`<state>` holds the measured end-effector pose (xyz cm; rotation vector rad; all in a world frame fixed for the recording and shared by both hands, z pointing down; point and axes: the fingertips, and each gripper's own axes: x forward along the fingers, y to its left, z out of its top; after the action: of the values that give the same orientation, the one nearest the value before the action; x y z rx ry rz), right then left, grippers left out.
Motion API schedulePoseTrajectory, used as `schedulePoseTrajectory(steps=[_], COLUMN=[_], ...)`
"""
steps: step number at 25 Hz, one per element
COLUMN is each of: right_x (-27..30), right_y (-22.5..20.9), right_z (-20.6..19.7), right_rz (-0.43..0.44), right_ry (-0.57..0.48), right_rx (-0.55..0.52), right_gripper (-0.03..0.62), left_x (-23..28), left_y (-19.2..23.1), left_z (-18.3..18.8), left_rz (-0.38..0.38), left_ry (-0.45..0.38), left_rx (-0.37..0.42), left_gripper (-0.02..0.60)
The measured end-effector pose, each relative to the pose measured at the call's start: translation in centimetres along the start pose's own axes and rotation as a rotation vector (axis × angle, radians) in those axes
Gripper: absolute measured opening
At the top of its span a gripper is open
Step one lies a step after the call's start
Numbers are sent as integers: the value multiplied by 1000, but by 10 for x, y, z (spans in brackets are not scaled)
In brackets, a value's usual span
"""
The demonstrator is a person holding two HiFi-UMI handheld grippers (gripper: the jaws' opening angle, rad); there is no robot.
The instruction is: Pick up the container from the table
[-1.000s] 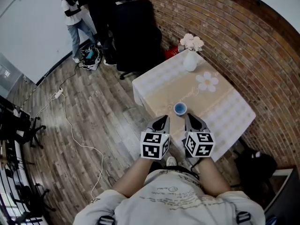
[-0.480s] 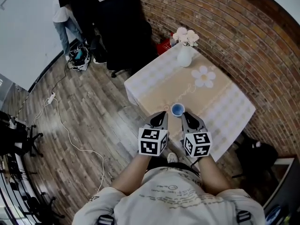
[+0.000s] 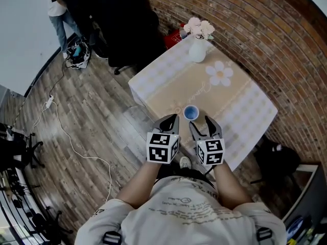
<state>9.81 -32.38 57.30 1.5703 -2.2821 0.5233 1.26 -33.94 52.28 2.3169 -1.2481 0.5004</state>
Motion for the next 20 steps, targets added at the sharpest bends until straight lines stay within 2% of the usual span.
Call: schedulePoseTrajectory(steps=[2, 5, 20], right_x=[6, 15, 73], right_y=[-1, -1, -13], right_z=[-11, -23, -82], right_rz=[4, -2, -41], right_ry=[23, 57, 206], right_rx=[-14, -29, -48], right_gripper=[295, 318, 325], left_x=[2, 2, -5], left_y=[1, 5, 31], left_z=[-3, -9, -32], left_rz=[2, 8, 84], left_ry=[9, 23, 69], left_rx=[-1, -5, -23], left_gripper=[2, 2, 2])
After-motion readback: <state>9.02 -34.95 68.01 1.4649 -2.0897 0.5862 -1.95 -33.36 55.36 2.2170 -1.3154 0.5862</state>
